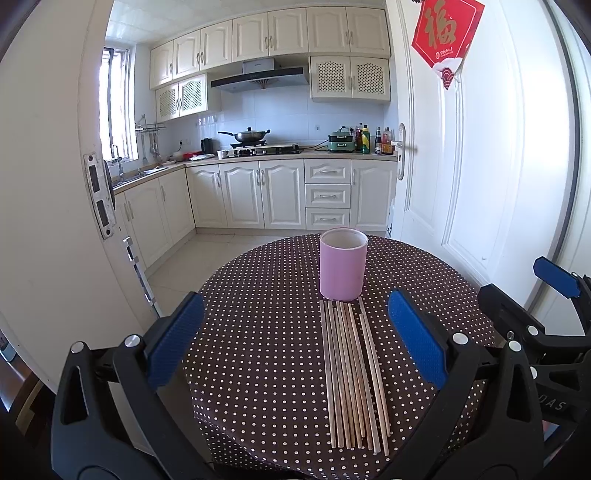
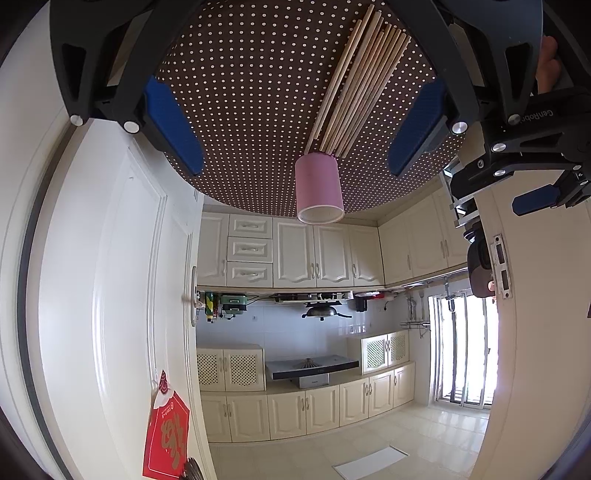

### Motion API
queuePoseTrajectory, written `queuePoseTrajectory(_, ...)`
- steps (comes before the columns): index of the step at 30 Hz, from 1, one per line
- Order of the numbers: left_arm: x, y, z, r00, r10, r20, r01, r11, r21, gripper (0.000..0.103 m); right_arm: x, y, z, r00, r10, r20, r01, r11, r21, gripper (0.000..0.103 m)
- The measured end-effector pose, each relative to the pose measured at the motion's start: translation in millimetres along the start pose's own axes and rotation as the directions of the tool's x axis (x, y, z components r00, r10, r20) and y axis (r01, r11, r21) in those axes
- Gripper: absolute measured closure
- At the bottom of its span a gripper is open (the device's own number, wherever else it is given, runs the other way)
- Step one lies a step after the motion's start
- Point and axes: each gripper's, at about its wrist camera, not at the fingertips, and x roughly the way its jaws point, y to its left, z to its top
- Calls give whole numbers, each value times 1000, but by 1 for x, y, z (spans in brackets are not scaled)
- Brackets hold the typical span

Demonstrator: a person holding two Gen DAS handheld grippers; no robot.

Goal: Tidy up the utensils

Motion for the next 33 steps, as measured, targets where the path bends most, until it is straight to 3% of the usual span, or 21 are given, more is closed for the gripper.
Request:
queuePoseTrajectory(17, 33, 2, -6, 992, -13, -126, 12, 1000, -6, 6, 26, -2, -9, 995, 6, -98, -4, 1000, 20, 7)
queuePoseTrajectory(33, 92, 2, -26, 948, 12, -319, -13, 1000, 1, 6, 77, -14, -29, 954, 12, -300, 11, 997, 75, 7)
